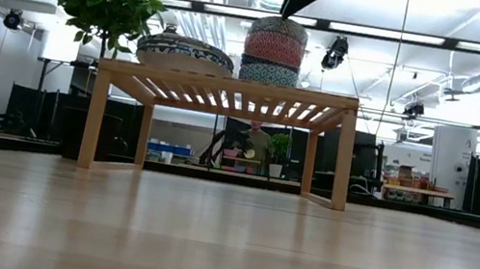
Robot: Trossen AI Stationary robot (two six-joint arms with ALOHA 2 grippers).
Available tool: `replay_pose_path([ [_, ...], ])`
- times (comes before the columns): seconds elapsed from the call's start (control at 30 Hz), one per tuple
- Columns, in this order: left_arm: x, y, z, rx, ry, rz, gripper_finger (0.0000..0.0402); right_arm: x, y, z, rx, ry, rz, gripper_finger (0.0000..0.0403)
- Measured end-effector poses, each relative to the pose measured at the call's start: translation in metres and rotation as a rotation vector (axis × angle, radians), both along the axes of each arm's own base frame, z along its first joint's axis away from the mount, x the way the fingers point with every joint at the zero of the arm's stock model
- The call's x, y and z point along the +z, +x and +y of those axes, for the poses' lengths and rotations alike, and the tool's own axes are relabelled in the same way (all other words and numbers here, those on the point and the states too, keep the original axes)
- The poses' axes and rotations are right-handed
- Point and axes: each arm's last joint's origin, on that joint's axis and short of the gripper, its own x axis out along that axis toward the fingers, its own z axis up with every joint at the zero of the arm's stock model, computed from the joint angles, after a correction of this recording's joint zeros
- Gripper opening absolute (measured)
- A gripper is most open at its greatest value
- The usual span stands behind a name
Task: Place and stack bowls onto a shelf
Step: Stack the red patterned bowl on top of the red blue patterned bowl on the shelf, then return to Home Position
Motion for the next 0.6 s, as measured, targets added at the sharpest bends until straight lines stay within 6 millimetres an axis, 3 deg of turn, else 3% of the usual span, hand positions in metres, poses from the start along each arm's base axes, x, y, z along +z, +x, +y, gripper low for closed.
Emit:
replay_pose_path([
  [0.37, -0.002, 0.0, 0.0, 0.001, 0.004, 0.026, 0.007, 0.02, -0.012, 0.038, -0.076, 0.055, -0.155, 0.0102],
  [0.6, -0.002, 0.0, 0.0, 0.001, 0.014, 0.031, 0.007, 0.033, -0.038, 0.049, -0.007, 0.304, -0.247, 0.007],
])
